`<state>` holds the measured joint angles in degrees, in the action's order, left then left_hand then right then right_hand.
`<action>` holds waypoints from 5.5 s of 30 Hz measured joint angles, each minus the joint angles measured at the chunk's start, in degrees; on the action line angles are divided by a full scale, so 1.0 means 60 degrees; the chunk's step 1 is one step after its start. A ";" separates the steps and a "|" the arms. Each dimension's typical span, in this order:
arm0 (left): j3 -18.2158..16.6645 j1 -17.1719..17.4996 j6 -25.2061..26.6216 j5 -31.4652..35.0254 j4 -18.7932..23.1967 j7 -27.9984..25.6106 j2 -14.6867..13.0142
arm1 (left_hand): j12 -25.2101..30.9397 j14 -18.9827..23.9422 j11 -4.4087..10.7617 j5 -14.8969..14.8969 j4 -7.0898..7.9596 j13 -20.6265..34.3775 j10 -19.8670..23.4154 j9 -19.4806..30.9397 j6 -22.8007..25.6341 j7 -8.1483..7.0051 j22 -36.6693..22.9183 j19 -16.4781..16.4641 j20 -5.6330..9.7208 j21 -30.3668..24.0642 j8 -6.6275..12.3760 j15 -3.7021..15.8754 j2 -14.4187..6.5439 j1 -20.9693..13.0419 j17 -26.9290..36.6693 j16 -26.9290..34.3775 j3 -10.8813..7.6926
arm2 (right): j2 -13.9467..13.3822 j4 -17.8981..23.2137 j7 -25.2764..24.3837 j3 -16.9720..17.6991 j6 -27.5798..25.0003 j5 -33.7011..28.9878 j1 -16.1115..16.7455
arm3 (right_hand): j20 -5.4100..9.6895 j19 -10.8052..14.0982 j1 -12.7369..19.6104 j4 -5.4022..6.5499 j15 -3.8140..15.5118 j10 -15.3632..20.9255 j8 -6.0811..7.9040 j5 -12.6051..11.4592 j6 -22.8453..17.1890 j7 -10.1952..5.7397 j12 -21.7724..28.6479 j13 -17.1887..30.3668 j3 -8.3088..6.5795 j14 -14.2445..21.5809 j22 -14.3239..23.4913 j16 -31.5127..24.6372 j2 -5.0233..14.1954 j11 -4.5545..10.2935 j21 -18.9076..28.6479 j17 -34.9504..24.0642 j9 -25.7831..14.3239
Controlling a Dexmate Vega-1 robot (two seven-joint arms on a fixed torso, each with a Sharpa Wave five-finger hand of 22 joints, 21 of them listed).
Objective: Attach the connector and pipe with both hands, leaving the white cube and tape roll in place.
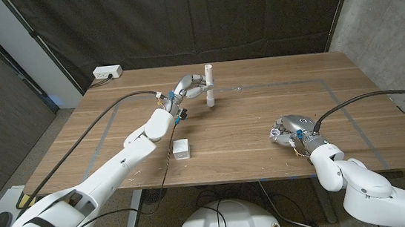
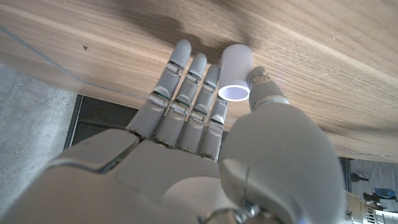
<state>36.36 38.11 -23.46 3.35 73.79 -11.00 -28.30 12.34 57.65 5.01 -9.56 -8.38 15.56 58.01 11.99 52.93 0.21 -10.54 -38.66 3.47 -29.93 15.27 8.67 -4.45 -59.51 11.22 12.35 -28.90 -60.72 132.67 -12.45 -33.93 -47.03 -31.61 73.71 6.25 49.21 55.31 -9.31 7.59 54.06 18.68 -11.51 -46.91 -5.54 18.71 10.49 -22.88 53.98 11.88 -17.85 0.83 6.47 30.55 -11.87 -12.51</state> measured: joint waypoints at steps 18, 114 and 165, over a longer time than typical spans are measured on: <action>0.0127 0.0018 0.0145 0.0753 0.0443 -0.0101 -0.0415 | -0.0002 0.0000 0.0000 0.0013 0.0000 0.0051 0.0002 0.0067 0.0001 0.0000 0.0001 0.0000 0.0000 0.0000 0.0005 0.0000 0.0000 0.0000 0.0022 -0.0001 0.0000 | -0.0114 0.0298 -0.0502 0.0966 0.0641 0.0725 0.0108 | -0.0010 0.0008 -0.0467 0.0122 0.0153 0.0411 -0.0052 0.0222 -0.0137 0.0141 -0.0122 0.0014 0.0122 0.0392 0.0088 0.0000 0.0467 0.0033 0.0205 -0.0044 -0.0026; 0.0949 -0.0922 0.2718 0.4616 0.3651 0.1361 -0.1458 | 0.0169 0.0187 -0.0054 -0.0029 0.0000 0.0584 0.0119 0.0201 0.0012 0.0058 0.0023 -0.0089 0.0086 -0.0215 -0.0035 -0.0113 0.0035 -0.0034 0.0197 0.0197 0.0000 | 0.2614 -0.1580 -0.1430 0.1830 0.5499 0.2912 -0.2148 | 0.0015 -0.0091 -0.0713 0.0201 0.0261 0.0699 -0.0279 0.0262 -0.0152 0.0159 -0.0581 0.0022 0.0201 0.0669 0.0127 0.0363 0.0713 -0.0057 0.0784 -0.0041 -0.0334; 0.0918 -0.0923 0.2448 0.4399 0.3449 0.1594 -0.1457 | 0.0167 0.0189 -0.0073 -0.0001 0.0000 0.0791 0.0137 0.0290 0.0051 0.0087 0.0022 -0.0087 0.0084 -0.0221 -0.0033 -0.0114 0.0031 -0.0030 0.0251 0.0215 0.0000 | 0.2651 -0.1426 -0.1271 0.1714 0.5224 0.2767 -0.2105 | -0.0020 -0.0125 -0.0686 0.0227 0.0286 0.0858 -0.0396 0.0268 -0.0152 0.0159 -0.0654 0.0056 0.0228 0.0762 0.0126 0.0435 0.0686 -0.0031 0.1032 -0.0087 -0.0425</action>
<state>41.86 32.57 -8.77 29.75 94.48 -1.43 -37.04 13.34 58.78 4.58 -9.56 -8.38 20.30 58.83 13.73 53.24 0.73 -10.41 -39.18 3.98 -31.25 15.07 7.99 -4.27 -59.69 12.73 13.64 -28.90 -44.82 124.11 -20.08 -23.65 -15.68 -15.00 61.08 6.14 48.47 51.20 -7.95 9.30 59.20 16.31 -9.90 -47.82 -4.58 14.78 10.82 -21.51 58.55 12.64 -15.24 4.94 6.28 36.74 -12.39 -15.06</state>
